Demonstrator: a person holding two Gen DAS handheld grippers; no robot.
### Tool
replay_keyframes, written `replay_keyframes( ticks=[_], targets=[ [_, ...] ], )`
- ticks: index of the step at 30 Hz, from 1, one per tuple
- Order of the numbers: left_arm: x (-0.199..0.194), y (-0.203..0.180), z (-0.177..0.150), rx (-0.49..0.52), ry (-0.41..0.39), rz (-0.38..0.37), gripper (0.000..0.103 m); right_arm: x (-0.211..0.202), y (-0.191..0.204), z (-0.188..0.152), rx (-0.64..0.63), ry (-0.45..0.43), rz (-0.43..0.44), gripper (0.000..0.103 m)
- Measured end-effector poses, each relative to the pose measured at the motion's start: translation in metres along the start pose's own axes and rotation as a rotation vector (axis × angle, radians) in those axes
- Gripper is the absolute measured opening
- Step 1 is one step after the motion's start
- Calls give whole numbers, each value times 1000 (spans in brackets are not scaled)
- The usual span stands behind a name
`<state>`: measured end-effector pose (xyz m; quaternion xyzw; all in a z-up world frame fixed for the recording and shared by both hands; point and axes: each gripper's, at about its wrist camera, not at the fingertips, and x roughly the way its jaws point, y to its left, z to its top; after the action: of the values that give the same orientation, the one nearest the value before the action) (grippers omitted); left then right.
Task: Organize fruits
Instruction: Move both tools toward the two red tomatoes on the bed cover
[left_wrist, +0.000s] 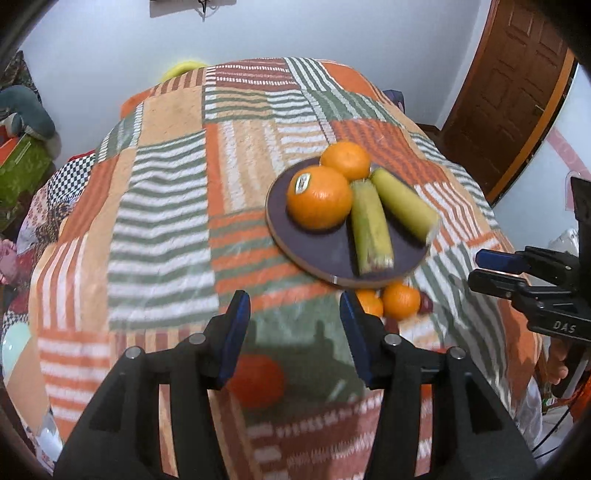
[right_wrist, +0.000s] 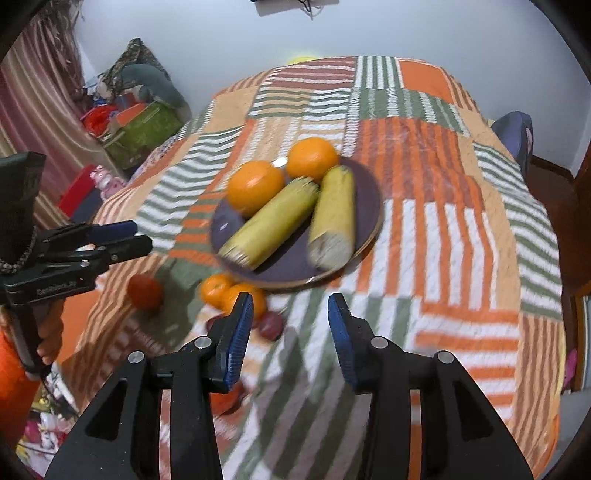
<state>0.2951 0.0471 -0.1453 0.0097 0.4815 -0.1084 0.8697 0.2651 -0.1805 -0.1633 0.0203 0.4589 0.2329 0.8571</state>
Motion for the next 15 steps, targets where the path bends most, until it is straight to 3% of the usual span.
replay_keyframes(
  ticks=[3,7,15],
  targets=[
    [-10,1,-21,6,3,2,51,-2,16,-13,-16,9,9,39],
    [-19,1,-43,7,2,5,61,0,36,-29,-48,29,21,39],
    [-20,8,-74,-9,35,8,63,22,53,-49,-39,55,26,40]
  ],
)
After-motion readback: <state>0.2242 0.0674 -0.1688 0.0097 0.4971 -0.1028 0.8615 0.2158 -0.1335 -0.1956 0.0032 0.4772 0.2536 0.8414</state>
